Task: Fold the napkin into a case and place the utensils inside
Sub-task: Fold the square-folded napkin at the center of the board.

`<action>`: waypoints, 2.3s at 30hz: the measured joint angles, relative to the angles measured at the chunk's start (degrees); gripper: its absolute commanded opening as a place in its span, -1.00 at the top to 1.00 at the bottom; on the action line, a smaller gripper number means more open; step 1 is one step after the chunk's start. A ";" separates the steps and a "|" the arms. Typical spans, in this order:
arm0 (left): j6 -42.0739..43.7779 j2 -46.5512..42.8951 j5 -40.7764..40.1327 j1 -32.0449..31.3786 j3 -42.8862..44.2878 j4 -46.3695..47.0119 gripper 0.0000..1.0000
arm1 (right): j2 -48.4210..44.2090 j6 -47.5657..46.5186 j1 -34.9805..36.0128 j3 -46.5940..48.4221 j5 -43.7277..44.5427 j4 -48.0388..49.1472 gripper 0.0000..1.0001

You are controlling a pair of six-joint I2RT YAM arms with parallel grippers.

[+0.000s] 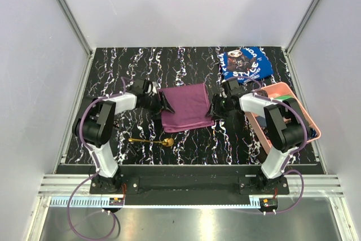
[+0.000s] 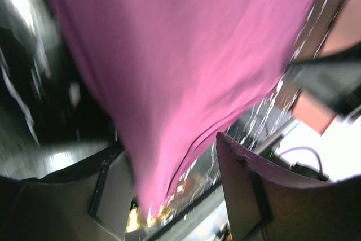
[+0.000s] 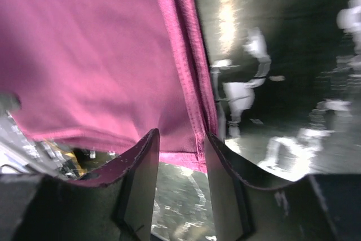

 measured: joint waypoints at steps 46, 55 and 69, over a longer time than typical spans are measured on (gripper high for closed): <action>6.73 -7.04 -4.33 2.54 -3.61 -7.23 0.14 | -1.25 1.57 5.97 1.31 5.01 -4.94 0.17; 6.64 -7.08 -4.07 2.49 -3.63 -6.82 0.24 | -1.22 -2.49 10.12 5.60 13.77 -11.17 0.20; 6.45 -7.08 -3.69 2.49 -4.59 -5.18 0.83 | 0.92 -5.40 11.19 8.17 17.42 -15.58 0.20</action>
